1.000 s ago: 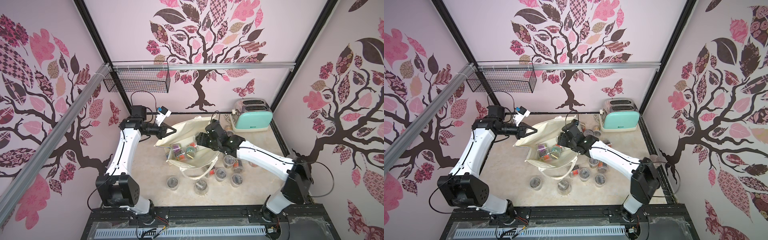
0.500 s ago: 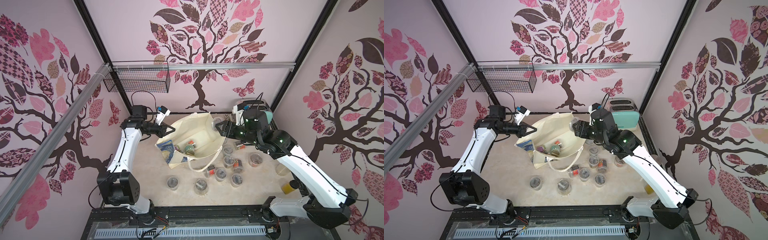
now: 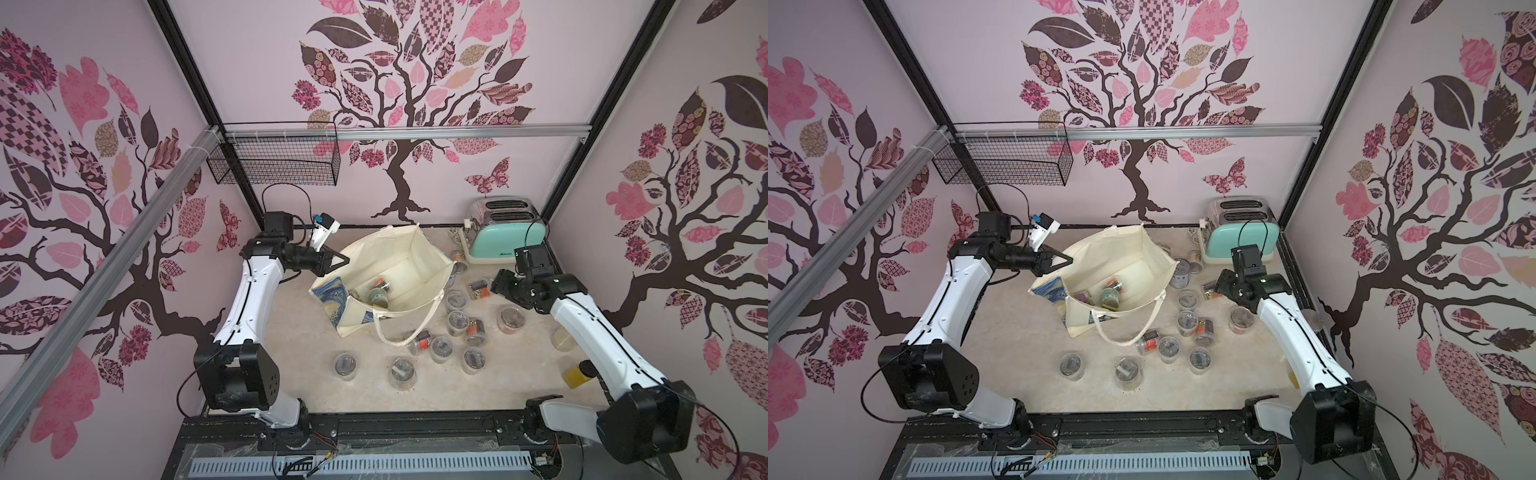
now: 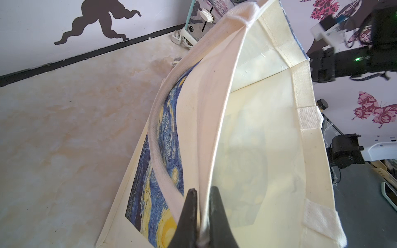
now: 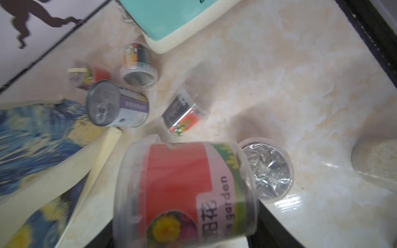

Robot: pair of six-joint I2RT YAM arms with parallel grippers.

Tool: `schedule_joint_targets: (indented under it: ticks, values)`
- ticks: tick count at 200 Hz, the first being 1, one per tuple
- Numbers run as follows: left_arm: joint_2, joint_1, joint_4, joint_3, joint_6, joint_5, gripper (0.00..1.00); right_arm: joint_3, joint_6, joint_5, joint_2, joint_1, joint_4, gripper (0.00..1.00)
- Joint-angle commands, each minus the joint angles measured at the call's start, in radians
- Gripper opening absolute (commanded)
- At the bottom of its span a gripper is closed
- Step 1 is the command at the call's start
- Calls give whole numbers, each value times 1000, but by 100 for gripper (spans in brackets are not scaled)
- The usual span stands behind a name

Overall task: Take out the seed jars from the canvas bag
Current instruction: Place the seed jar at the center of the board.

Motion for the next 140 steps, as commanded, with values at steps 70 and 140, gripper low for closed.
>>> schedule_joint_targets:
  ticks: [70,140]
  values:
    - [-17,2,-110,30,100,90,0,77,-59,102,431,-118,336,69]
    - [-17,1,-122,35,116,93,0,55,-42,109,435,-119,311,80]
